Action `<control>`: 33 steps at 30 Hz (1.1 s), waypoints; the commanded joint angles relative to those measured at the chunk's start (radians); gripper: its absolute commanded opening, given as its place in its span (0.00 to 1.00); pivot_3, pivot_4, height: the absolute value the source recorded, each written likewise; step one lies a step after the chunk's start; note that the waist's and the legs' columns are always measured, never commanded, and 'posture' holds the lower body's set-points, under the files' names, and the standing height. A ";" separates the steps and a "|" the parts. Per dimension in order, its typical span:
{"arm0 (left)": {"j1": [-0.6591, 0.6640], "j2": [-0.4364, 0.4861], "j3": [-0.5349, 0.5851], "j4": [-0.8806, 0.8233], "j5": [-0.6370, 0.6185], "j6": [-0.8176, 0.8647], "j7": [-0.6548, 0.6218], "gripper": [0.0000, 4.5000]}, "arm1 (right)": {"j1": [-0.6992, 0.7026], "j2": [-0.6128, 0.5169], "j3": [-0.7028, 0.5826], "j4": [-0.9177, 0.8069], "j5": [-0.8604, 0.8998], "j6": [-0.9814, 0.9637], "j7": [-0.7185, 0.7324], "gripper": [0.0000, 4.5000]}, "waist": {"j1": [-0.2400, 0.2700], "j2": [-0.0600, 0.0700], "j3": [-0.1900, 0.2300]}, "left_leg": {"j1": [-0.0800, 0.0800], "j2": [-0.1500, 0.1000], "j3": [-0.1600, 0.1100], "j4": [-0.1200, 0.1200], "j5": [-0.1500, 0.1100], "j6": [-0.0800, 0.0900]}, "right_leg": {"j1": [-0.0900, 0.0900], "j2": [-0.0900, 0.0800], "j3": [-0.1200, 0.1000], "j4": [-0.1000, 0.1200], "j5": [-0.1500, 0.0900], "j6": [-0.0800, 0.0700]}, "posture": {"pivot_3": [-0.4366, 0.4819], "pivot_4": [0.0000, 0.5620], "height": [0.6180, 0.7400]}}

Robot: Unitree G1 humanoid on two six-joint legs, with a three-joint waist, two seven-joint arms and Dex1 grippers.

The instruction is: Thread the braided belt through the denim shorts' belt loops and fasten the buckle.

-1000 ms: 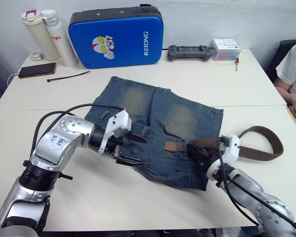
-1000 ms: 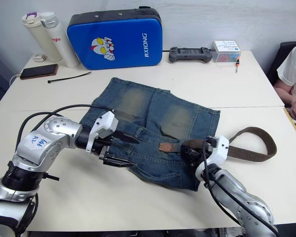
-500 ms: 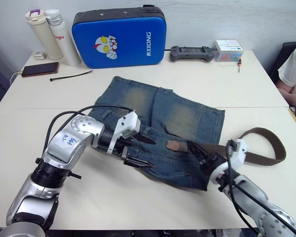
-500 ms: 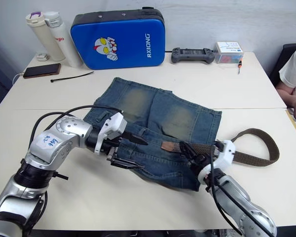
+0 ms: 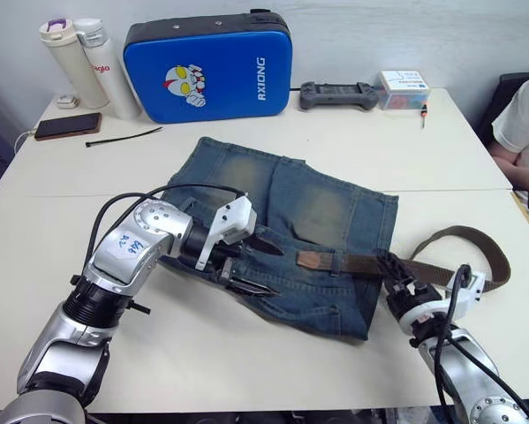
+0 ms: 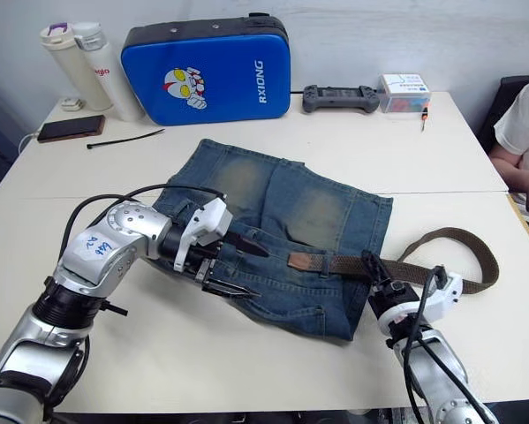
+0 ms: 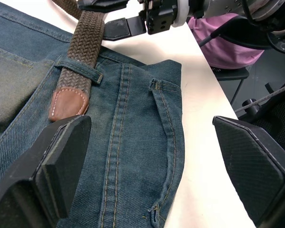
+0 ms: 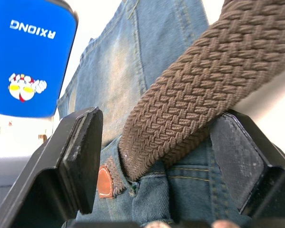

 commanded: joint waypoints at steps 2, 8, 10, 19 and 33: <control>-0.016 0.002 0.011 -0.010 0.002 -0.014 -0.008 1.00 | -0.008 0.014 0.005 -0.006 0.040 -0.016 0.008 0.51 | -0.002 0.000 0.000 | 0.000 0.000 0.000 0.000 0.000 0.000 | 0.000 0.000 0.000 0.000 0.000 0.000 | 0.48 0.27 1.00; -0.012 0.013 0.022 -0.019 -0.001 -0.002 0.000 1.00 | -0.057 0.018 0.064 0.004 0.032 0.002 -0.025 0.01 | -0.003 0.000 0.000 | 0.000 0.000 0.000 0.000 0.000 0.000 | 0.000 0.000 0.000 0.000 0.000 0.000 | 0.48 0.27 1.00; -0.005 0.016 0.024 -0.026 0.001 -0.001 0.009 1.00 | -0.096 0.018 0.109 0.030 0.020 0.025 -0.038 0.01 | -0.005 0.000 0.000 | 0.001 0.000 0.000 0.000 0.000 0.000 | 0.000 0.000 0.000 0.000 0.000 0.000 | 0.48 0.27 1.00; 0.043 0.034 0.050 -0.095 -0.023 0.052 0.055 1.00 | -0.219 0.001 0.199 0.098 0.002 0.100 -0.077 0.01 | -0.020 0.000 0.000 | 0.001 0.000 0.000 0.000 0.001 -0.002 | 0.000 0.000 0.000 0.000 0.000 0.000 | 0.48 0.27 1.00; 0.057 0.050 0.063 -0.062 -0.003 0.015 0.052 1.00 | -0.159 -0.435 0.072 -0.023 0.210 0.321 0.058 0.99 | -0.011 0.000 0.000 | 0.000 0.000 0.000 0.001 0.000 0.001 | 0.001 -0.001 -0.001 0.000 0.000 0.000 | 0.48 0.27 1.00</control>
